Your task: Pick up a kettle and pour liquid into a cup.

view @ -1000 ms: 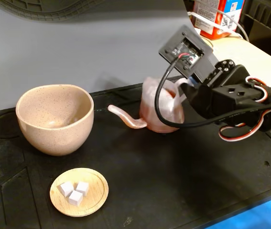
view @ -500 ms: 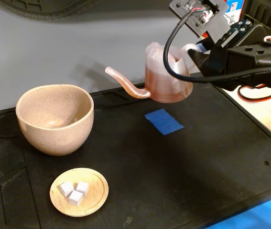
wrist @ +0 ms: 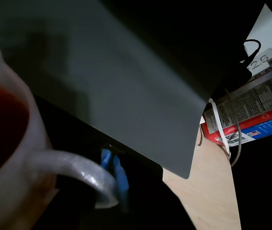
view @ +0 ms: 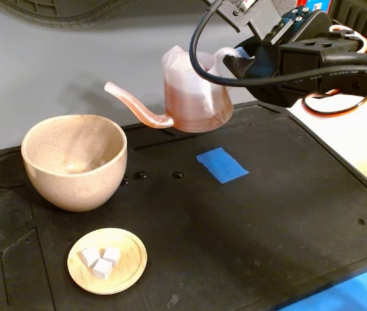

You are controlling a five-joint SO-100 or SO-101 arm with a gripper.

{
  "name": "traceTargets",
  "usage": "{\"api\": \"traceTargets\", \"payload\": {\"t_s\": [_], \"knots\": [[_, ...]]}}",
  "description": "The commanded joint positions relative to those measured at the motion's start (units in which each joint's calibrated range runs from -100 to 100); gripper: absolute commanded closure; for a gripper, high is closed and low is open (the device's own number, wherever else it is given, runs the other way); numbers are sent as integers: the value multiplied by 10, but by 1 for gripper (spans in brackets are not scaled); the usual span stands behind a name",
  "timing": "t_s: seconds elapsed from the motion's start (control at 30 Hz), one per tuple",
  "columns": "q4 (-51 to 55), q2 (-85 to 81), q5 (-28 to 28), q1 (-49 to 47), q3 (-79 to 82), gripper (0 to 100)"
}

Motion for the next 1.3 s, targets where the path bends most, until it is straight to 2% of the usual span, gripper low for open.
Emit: {"api": "traceTargets", "payload": {"t_s": [0.0,0.23,0.27,0.33,0.5,0.67,0.7,0.83,1.0,1.27], "knots": [[2,-21,0,2,-38,99],[2,28,4,-17,-77,99],[2,29,31,-15,-77,99],[2,31,33,-17,-77,99],[2,31,94,-15,-79,99],[3,34,95,-13,-104,99],[49,34,101,-14,-124,99],[67,34,102,-13,-142,99],[66,32,150,-14,-143,99],[67,81,149,-18,-229,99]]}}
